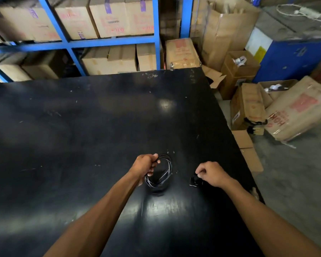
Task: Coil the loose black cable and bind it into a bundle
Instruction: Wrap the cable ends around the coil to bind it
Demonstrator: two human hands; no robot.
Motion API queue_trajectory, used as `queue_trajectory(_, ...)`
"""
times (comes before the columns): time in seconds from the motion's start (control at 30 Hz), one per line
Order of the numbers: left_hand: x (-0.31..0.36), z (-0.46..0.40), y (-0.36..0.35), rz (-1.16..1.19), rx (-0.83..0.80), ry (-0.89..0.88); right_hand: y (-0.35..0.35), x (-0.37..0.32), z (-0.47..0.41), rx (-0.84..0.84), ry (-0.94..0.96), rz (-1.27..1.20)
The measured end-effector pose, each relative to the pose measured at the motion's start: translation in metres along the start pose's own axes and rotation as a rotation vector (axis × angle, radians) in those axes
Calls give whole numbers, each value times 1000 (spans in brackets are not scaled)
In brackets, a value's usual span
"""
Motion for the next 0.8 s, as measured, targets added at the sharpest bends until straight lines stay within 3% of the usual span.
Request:
queue_trajectory(0.17, 0, 1, -2, 29, 14, 0, 26, -17, 1, -78, -68, -506)
queue_trajectory(0.3, 4, 5, -1, 46, 26, 3, 63, -73, 18, -15, 118, -537)
queue_trajectory(0.43, 16, 17, -1, 117, 21, 3, 80, -141, 48, 52, 411, -401)
queue_trajectory(0.53, 30, 33, 4, 140, 32, -29, 70, -179, 66, 68, 575, -75)
queue_trajectory(0.8, 49, 71, 8, 200, 3, -82, 51, -219, 94, 202, 687, 386)
Point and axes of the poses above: each hand's wrist, its own z-axis away from the middle knuckle, its own y-axis out of the back of the hand, x = y × z, the point moved 10 cm from there along -z, towards the middle knuckle, and after that the axes turned 4 degrees about y, right-handed, at the moved point
